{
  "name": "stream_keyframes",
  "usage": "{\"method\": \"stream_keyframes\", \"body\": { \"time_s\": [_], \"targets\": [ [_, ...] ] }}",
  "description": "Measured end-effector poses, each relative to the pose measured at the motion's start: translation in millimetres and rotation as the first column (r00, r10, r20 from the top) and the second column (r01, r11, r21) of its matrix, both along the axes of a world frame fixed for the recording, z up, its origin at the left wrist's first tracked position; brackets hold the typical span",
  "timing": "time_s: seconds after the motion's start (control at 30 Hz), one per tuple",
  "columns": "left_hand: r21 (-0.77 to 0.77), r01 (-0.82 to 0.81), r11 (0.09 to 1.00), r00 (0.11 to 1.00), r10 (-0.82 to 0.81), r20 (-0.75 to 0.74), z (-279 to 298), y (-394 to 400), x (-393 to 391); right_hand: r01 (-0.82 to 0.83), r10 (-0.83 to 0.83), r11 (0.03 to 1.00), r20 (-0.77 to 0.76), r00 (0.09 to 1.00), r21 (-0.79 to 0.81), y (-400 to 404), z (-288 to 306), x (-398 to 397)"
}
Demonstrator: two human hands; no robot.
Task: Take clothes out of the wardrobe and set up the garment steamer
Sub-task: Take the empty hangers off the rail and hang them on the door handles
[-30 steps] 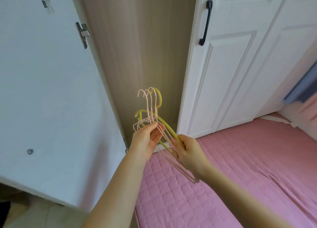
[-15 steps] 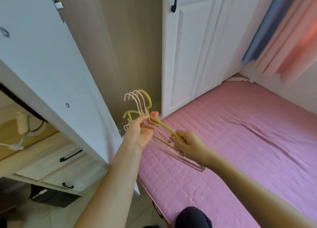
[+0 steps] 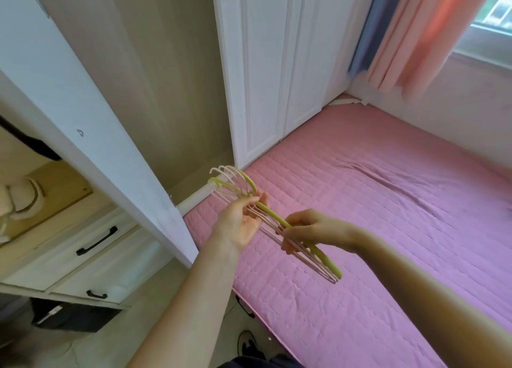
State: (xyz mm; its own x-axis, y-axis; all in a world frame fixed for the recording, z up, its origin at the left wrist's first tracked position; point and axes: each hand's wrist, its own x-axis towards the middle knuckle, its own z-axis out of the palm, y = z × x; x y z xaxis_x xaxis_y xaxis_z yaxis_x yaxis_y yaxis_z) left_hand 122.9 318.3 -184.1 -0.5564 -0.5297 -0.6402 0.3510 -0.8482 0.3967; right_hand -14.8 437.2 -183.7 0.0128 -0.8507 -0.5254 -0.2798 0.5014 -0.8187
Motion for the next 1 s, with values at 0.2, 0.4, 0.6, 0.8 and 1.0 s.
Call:
{"method": "stream_keyframes", "body": {
  "time_s": [0.2, 0.4, 0.6, 0.8, 1.0],
  "targets": [
    [-0.07, 0.112, 0.991, 0.994, -0.111, 0.014, 9, 49, 6, 0.115, -0.166, 0.978, 0.317, 0.934, 0.172, 19, 5, 11],
    [-0.096, 0.114, 0.989, 0.993, -0.111, 0.043, 9, 94, 13, 0.03, -0.144, 0.971, 0.474, 0.869, 0.239, 59, -5, 20],
    [-0.112, 0.132, 0.985, 0.991, -0.128, 0.04, 12, 128, 35, -0.051, -0.086, 0.976, 0.587, 0.805, 0.212, 90, -15, 39],
    [-0.244, 0.145, 0.959, 0.988, -0.129, 0.08, 10, 138, 65, -0.018, -0.075, 0.987, 0.548, 0.833, 0.161, 99, -15, 61],
    [-0.295, 0.093, 0.951, 0.99, -0.057, 0.128, 12, 125, 94, 0.125, -0.172, 0.983, 0.453, 0.875, 0.133, 85, -9, 83]
  ]
}}
